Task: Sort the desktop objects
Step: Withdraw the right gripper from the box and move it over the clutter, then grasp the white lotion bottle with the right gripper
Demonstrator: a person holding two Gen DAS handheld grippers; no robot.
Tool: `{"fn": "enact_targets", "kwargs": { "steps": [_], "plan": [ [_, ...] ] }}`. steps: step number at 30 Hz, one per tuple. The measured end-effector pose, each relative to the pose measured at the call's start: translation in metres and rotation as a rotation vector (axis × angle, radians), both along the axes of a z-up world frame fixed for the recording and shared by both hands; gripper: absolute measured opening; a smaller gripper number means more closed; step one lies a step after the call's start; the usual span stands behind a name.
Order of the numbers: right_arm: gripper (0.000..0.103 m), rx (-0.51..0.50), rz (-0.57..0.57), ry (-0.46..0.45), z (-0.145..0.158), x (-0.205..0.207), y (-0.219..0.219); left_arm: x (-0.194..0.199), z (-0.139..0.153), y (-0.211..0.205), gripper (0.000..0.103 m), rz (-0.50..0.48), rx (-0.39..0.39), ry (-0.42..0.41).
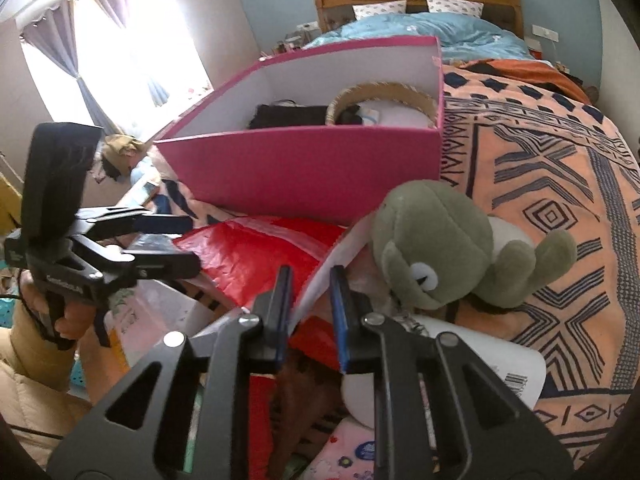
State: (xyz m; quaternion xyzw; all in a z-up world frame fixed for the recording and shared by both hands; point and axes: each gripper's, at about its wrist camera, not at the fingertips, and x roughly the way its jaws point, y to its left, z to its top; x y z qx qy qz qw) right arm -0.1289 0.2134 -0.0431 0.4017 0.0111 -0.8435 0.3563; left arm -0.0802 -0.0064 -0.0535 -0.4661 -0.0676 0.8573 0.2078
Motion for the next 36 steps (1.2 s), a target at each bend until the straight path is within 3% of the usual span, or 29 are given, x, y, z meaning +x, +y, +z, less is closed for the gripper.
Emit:
{"fn": "enact_targets", "kwargs": {
  "steps": [8,17,21,24,25,27,32,36],
  "plan": [
    [0.016,-0.014,0.039,0.050,0.013,0.016,0.004,0.005,0.000,-0.002,0.082,-0.021,0.051,-0.015],
    [0.016,-0.006,-0.009,-0.031,-0.004,0.012,0.028,0.006,0.003,-0.012,0.082,0.010,0.049,-0.025],
    [0.032,-0.052,-0.042,-0.055,-0.001,0.011,0.039,0.013,0.009,-0.020,0.082,0.031,0.009,0.003],
    [0.035,-0.067,-0.022,-0.025,0.008,0.019,0.039,0.018,0.013,-0.032,0.082,0.050,0.010,0.012],
    [0.046,-0.061,-0.015,-0.015,0.010,0.021,0.038,0.019,0.014,-0.035,0.082,0.058,0.004,0.012],
    [0.056,-0.037,-0.029,-0.001,0.010,0.021,0.037,0.020,0.014,-0.038,0.082,0.069,-0.002,0.012],
    [0.056,-0.059,-0.123,-0.032,0.003,0.010,0.058,0.022,0.015,-0.030,0.082,0.042,0.011,0.017],
    [0.056,-0.064,-0.215,-0.060,-0.001,0.007,0.086,0.024,0.021,-0.005,0.082,-0.033,0.016,0.032]
  ]
}}
